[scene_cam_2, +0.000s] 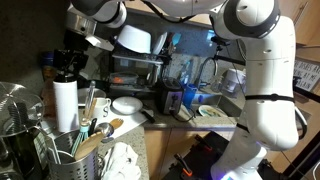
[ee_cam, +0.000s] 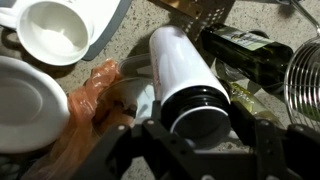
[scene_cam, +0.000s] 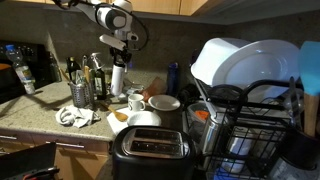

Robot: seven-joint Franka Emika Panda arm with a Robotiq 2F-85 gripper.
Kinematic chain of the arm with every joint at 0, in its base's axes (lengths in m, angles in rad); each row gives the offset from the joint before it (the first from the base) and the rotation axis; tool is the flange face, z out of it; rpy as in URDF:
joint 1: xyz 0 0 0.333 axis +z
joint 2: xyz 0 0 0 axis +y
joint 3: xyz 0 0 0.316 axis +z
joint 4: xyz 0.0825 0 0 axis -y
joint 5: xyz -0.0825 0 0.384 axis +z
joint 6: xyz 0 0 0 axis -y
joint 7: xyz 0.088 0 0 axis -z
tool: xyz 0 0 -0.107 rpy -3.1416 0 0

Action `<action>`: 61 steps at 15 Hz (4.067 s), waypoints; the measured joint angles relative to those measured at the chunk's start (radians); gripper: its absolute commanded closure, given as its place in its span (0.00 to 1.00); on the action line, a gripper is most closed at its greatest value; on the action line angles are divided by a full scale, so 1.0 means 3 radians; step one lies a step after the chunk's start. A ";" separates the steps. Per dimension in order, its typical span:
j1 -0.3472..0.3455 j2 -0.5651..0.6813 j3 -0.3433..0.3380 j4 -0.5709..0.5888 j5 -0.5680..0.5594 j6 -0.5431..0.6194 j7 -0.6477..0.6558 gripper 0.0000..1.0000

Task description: Remove the white bottle from the cup and put it on the countertop

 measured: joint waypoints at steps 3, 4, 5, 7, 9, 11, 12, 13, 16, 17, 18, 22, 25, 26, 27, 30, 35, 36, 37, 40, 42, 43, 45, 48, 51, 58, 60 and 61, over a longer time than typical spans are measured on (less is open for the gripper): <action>0.0023 -0.0009 0.0004 -0.0128 -0.0002 0.0038 0.0000 0.56; 0.0024 -0.0013 0.0005 -0.0163 -0.0005 0.0043 0.0000 0.56; 0.0024 -0.0019 0.0005 -0.0197 -0.0012 0.0045 0.0000 0.56; 0.0023 -0.0032 0.0004 -0.0258 -0.0033 0.0045 0.0000 0.56; 0.0023 -0.0049 0.0004 -0.0312 -0.0043 0.0051 0.0000 0.56; 0.0023 -0.0073 0.0004 -0.0366 -0.0056 0.0071 0.0000 0.56; 0.0023 -0.0089 0.0004 -0.0401 -0.0068 0.0088 0.0000 0.56; 0.0023 -0.0104 0.0004 -0.0436 -0.0084 0.0113 0.0000 0.56; 0.0026 -0.0154 0.0004 -0.0566 -0.0181 0.0270 0.0002 0.56; 0.0028 -0.0171 0.0004 -0.0612 -0.0203 0.0332 0.0002 0.56; 0.0029 -0.0186 0.0004 -0.0658 -0.0218 0.0387 0.0003 0.56; 0.0034 -0.0239 0.0004 -0.0806 -0.0256 0.0535 0.0008 0.56; 0.0049 -0.0265 0.0004 -0.0902 -0.0318 0.0582 0.0012 0.56; 0.0056 -0.0270 0.0004 -0.0928 -0.0337 0.0593 0.0014 0.56; 0.0063 -0.0273 0.0004 -0.0948 -0.0362 0.0604 0.0017 0.56; 0.0079 -0.0287 0.0004 -0.0996 -0.0415 0.0639 0.0019 0.56; 0.0097 -0.0301 0.0004 -0.1019 -0.0430 0.0669 0.0020 0.05; 0.0100 -0.0301 0.0004 -0.1021 -0.0430 0.0675 0.0021 0.00; 0.0103 -0.0302 0.0004 -0.1024 -0.0430 0.0679 0.0021 0.00; 0.0103 -0.0310 0.0004 -0.1033 -0.0430 0.0682 0.0021 0.00; 0.0103 -0.0321 0.0002 -0.1039 -0.0430 0.0683 0.0021 0.00; 0.0102 -0.0330 -0.0003 -0.1042 -0.0430 0.0683 0.0021 0.00; 0.0091 -0.0360 -0.0028 -0.1044 -0.0430 0.0683 0.0027 0.00; 0.0036 -0.0446 -0.0085 -0.1050 -0.0430 0.0681 0.0092 0.00; -0.0039 -0.0591 -0.0175 -0.1060 -0.0440 0.0671 0.0202 0.00; -0.0208 -0.0961 -0.0384 -0.1080 -0.0717 0.0034 0.0666 0.00; -0.0258 -0.1021 -0.0404 -0.1087 -0.0715 -0.0217 0.0736 0.00; -0.0280 -0.1043 -0.0415 -0.1096 -0.0698 -0.0323 0.0743 0.00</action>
